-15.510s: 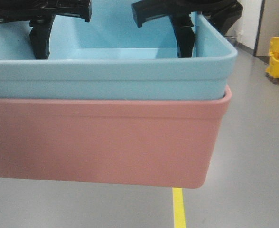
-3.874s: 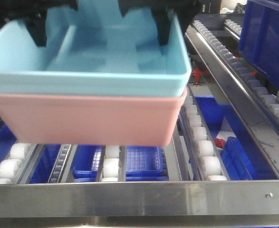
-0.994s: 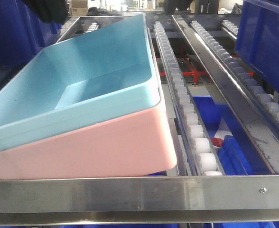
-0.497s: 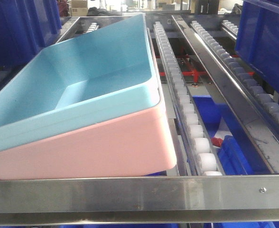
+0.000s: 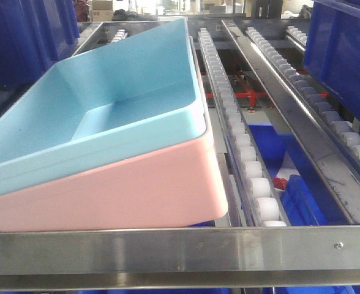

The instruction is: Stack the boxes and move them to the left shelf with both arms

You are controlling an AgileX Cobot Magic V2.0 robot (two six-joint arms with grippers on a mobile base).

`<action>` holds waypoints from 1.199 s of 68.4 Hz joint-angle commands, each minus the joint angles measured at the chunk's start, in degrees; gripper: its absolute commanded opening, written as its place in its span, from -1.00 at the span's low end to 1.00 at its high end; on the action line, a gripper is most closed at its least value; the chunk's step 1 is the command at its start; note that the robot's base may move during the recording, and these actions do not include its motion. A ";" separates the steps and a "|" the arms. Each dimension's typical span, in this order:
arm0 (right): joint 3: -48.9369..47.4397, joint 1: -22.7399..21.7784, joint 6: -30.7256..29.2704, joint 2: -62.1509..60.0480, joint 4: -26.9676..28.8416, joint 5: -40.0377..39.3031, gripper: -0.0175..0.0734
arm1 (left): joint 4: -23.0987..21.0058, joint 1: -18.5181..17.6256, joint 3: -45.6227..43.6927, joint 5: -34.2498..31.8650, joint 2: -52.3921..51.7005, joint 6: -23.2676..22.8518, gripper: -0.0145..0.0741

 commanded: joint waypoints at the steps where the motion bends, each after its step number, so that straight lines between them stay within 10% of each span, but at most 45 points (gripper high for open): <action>1: 1.49 -0.06 -0.41 -3.61 -1.89 -5.28 -0.49 | 1.54 -2.39 -0.07 -4.27 -0.67 0.14 -0.66; 65: 5.13 -0.06 -0.41 -7.17 -1.89 -6.63 -0.49 | 0.27 -3.18 1.00 -4.25 -0.78 0.14 -0.66; 82: 5.13 -0.06 -0.41 -7.17 -1.89 -6.63 -0.49 | -15.64 -2.96 5.63 -7.89 -5.13 11.41 -0.66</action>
